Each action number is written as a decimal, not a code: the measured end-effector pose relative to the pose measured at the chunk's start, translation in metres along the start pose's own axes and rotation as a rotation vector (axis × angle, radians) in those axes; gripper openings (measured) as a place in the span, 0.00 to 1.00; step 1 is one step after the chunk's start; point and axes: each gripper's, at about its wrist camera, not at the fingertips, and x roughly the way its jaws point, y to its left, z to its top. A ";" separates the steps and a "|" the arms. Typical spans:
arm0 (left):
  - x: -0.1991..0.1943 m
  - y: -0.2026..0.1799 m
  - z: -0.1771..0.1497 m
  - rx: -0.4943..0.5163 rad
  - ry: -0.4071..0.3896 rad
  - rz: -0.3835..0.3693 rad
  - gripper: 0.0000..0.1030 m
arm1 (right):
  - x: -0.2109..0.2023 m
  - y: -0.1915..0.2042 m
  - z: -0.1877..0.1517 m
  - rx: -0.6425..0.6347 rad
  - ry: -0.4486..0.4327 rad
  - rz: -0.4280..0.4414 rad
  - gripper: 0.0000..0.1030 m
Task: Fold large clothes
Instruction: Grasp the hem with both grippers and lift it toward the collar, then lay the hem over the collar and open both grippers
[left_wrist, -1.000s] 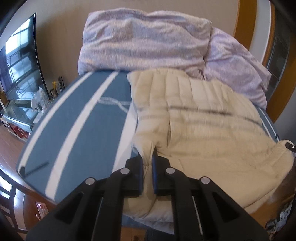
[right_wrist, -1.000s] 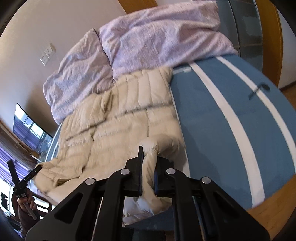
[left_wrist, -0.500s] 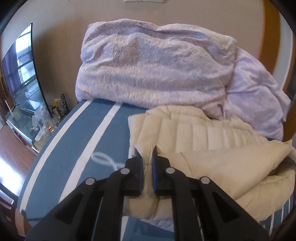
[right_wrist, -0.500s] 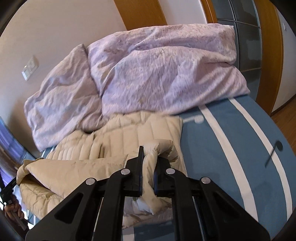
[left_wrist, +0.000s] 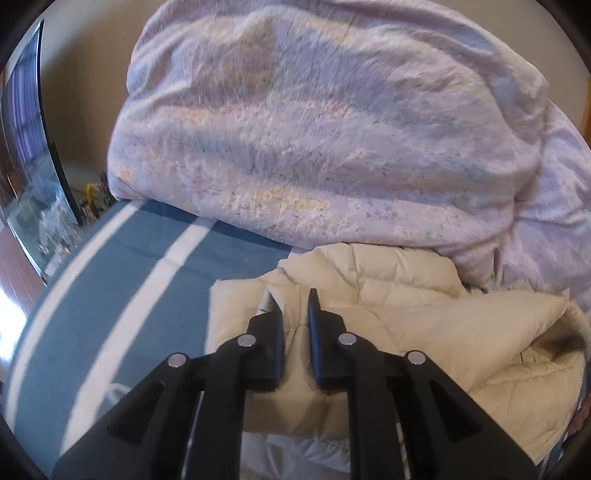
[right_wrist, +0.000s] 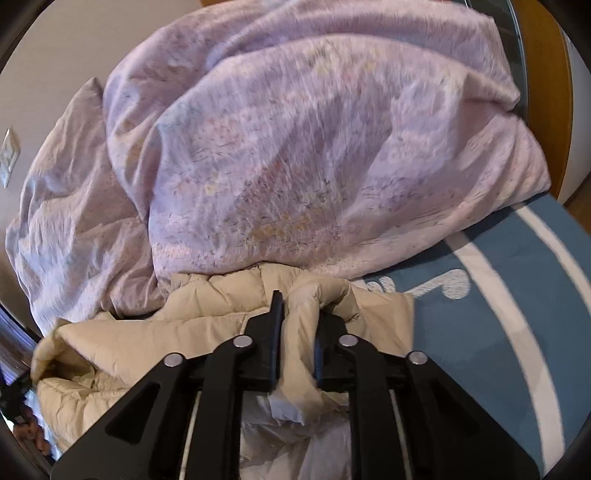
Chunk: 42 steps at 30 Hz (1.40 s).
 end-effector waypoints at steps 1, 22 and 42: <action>0.005 0.000 0.002 -0.017 0.000 -0.001 0.21 | 0.002 -0.003 0.002 0.025 0.002 0.026 0.27; -0.065 0.008 -0.015 0.067 -0.089 0.002 0.88 | -0.078 -0.004 -0.026 -0.132 -0.035 0.043 0.68; 0.043 -0.035 -0.022 0.169 -0.015 0.165 0.89 | 0.038 0.019 -0.016 -0.193 0.030 -0.185 0.68</action>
